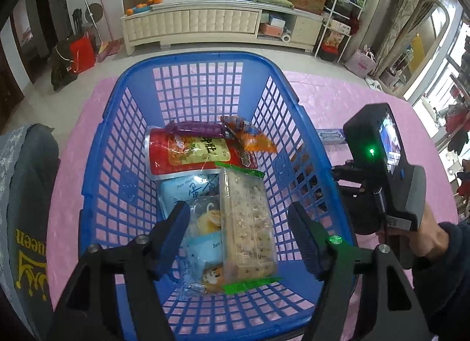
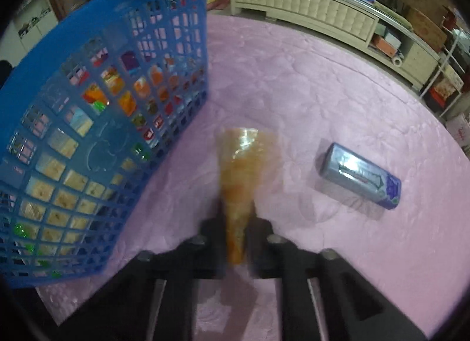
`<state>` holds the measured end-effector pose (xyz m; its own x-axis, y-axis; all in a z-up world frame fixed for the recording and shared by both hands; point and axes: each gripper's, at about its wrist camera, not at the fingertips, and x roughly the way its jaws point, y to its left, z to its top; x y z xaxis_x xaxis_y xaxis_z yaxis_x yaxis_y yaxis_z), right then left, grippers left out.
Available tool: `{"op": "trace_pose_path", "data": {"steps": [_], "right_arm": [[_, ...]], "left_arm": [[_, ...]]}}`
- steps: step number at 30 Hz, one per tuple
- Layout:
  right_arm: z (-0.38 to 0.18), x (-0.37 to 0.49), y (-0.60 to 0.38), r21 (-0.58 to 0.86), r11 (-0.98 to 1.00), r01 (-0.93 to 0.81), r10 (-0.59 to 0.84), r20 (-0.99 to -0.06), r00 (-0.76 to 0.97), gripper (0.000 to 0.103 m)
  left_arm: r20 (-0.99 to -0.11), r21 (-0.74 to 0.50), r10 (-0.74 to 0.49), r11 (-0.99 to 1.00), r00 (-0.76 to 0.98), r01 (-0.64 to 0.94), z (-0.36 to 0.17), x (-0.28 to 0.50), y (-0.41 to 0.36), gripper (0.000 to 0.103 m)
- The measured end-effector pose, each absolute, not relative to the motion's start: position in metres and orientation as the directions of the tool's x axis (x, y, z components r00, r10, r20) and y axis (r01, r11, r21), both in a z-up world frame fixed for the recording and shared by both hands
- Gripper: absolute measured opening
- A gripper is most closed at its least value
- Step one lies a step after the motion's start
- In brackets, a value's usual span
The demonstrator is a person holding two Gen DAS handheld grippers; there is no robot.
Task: Organize snacks
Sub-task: 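Grasp the orange snack bag with the right gripper, then carry the orange bag over the basket and open the right gripper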
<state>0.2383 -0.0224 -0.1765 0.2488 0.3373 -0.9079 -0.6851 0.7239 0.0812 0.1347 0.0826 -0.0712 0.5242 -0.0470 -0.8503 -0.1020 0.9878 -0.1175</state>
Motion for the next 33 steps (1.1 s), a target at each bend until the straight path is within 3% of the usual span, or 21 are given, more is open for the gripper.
{"op": "trace_pose_path", "data": {"steps": [8,24,33], "right_arm": [[-0.16,0.233,-0.03,0.117,0.739,-0.663,0.37,-0.894,0.255,0.012],[-0.038,0.178,-0.048,0.13,0.72,-0.682,0.48,-0.803,0.354,0.012],[-0.003,0.167,-0.029,0.112,0.674,-0.73,0.517,-0.777,0.358,0.012]], "left_arm": [[-0.808,-0.136,-0.034,0.982,0.588,-0.13,-0.056,0.123,0.088,0.067],[-0.735,-0.01,0.067,0.994,0.675,-0.11,-0.016,0.089,0.082,0.067],[-0.713,-0.021,0.093,0.988,0.695,-0.153,-0.002,0.081,0.109,0.067]]}}
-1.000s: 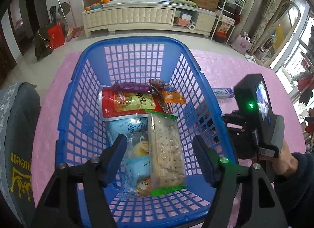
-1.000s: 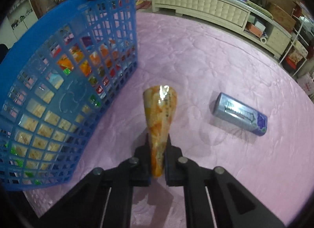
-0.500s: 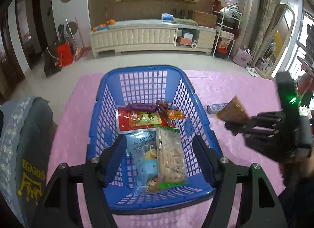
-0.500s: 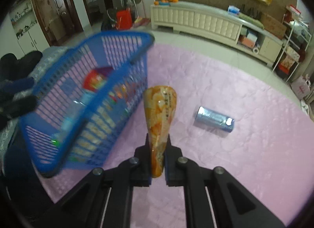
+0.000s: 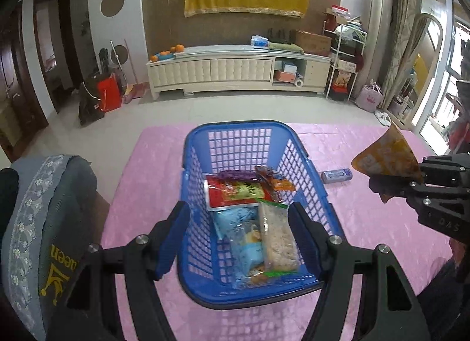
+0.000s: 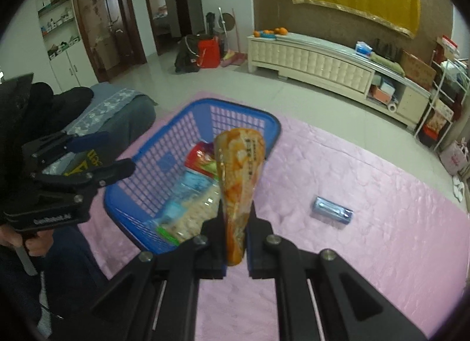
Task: Organize snacks
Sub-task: 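Carry the orange bag over the basket and open the right gripper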
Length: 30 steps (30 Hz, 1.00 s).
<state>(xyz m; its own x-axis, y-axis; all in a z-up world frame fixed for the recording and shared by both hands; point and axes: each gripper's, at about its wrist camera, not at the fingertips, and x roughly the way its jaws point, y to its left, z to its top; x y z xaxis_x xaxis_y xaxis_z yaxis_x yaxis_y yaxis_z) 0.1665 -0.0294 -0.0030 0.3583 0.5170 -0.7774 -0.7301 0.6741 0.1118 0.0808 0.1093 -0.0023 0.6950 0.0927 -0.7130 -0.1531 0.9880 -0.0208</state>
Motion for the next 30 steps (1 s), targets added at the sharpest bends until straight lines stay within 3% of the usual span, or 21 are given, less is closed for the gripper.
{"op": "trace_pose_path", "data": {"steps": [11,27,29,30], "right_arm": [[-0.01,0.176,0.028,0.069,0.619,-0.783,0.496,-0.807,0.321,0.013],[-0.057,0.201,0.081,0.005,0.592,-0.806,0.376,-0.886,0.271,0.013],[-0.056,0.2,0.082,-0.011,0.585,-0.811,0.379,-0.88,0.285,0.022],[-0.056,0.2,0.081,-0.019,0.588,-0.809,0.375,-0.879,0.294,0.034]], "left_arm": [[-0.718,-0.017,0.139,0.976,0.682,-0.217,-0.004,0.076,0.152,0.067],[-0.738,-0.037,0.113,0.978,0.666,-0.206,-0.022,0.087,0.166,0.067],[-0.744,-0.031,0.118,0.977,0.658,-0.21,-0.026,0.087,0.167,0.067],[-0.747,-0.032,0.117,0.977,0.655,-0.211,-0.027,0.087,0.169,0.067]]}}
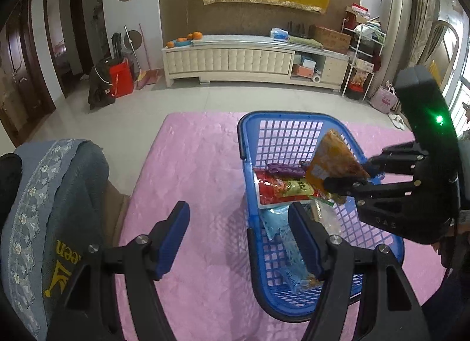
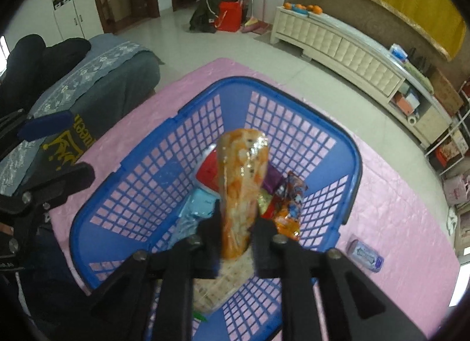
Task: Organize snacks
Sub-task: 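Carry the orange bag over the basket and open the right gripper, then move the right gripper over the Doublemint gum pack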
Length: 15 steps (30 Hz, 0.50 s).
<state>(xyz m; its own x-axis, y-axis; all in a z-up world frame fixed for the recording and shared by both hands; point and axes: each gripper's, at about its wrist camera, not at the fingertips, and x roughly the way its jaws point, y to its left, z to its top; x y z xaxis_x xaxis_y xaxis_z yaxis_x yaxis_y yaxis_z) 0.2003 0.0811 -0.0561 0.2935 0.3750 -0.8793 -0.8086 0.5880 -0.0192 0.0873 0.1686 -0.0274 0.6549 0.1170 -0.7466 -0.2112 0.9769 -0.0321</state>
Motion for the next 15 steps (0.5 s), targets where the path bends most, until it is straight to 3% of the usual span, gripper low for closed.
{"op": "trace_pose_path", "data": {"steps": [2,3,15], "right_arm": [[-0.057,0.201,0.079,-0.014,0.586,-0.81,0.375,-0.882,0.287,0.067],[-0.057,0.201,0.078,-0.011,0.582,-0.813,0.379,-0.881,0.284,0.072],[-0.011,0.204,0.021,-0.023,0.657,-0.754,0.395,-0.841,0.37,0.076]], "left_arm": [[-0.752,-0.04,0.107,0.977,0.65,-0.208,-0.029,0.086,0.167,0.067],[-0.752,-0.038,0.108,0.977,0.65,-0.208,-0.029,0.085,0.164,0.067],[-0.744,-0.022,0.107,0.983,0.66,-0.184,-0.006,0.083,0.143,0.069]]}}
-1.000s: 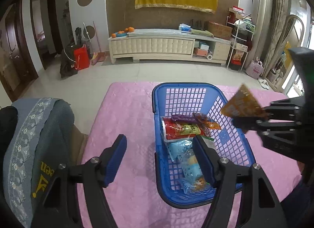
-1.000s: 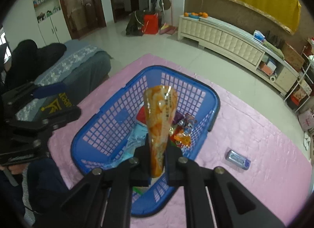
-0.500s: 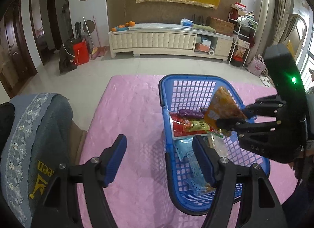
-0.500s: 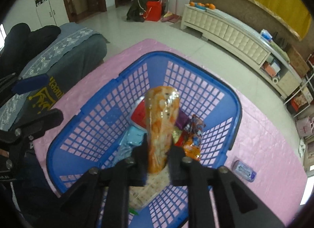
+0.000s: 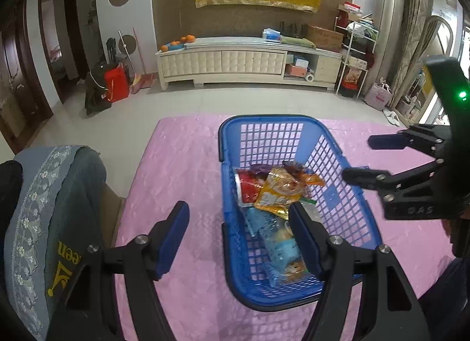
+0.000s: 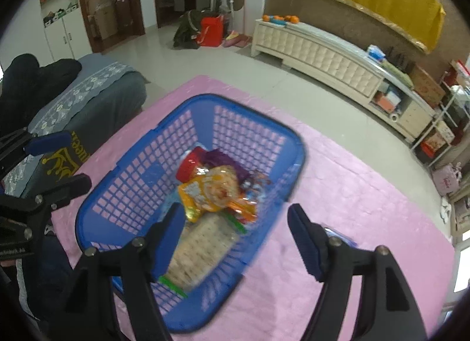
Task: Organize snacks
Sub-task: 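Move the right gripper over the Doublemint gum pack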
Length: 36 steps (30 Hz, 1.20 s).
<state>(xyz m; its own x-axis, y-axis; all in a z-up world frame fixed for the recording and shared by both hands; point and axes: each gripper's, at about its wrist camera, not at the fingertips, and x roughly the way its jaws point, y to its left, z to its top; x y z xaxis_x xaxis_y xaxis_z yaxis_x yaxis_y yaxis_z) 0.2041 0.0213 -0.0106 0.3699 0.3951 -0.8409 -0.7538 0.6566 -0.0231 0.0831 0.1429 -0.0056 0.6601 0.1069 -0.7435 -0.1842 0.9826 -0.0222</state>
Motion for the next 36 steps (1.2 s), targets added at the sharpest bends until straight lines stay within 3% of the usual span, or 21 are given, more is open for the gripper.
{"op": "trace_pose_path", "data": {"steps": [8,16,19,24,36], "right_arm": [[0.014,0.218,-0.039,-0.051,0.739,-0.672,0.349,-0.824,0.447,0.08],[0.016,0.237,-0.077,-0.063,0.793,-0.606,0.284,-0.842,0.459,0.087],[0.006,0.249,-0.081,-0.073,0.81,-0.582,0.236,-0.868,0.437,0.096],[-0.019,0.278,-0.092,0.002,0.858,-0.513,0.208,-0.915,0.345,0.102],[-0.109,0.337,-0.097,0.143,0.907,-0.395,0.208,-0.97,0.126,0.103]], "left_arm": [[-0.758,0.005,0.112,0.986,0.643,-0.166,0.012,0.095,0.115,0.074],[-0.799,0.03,0.134,0.982,0.586,-0.184,0.012,0.124,0.1,0.089],[-0.818,0.042,0.142,0.981,0.557,-0.189,0.008,0.137,0.095,0.103],[-0.855,0.044,0.134,0.981,0.502,-0.186,-0.005,0.164,0.094,0.103],[-0.928,-0.016,0.072,0.972,0.365,-0.233,-0.058,0.212,0.111,0.103]]}}
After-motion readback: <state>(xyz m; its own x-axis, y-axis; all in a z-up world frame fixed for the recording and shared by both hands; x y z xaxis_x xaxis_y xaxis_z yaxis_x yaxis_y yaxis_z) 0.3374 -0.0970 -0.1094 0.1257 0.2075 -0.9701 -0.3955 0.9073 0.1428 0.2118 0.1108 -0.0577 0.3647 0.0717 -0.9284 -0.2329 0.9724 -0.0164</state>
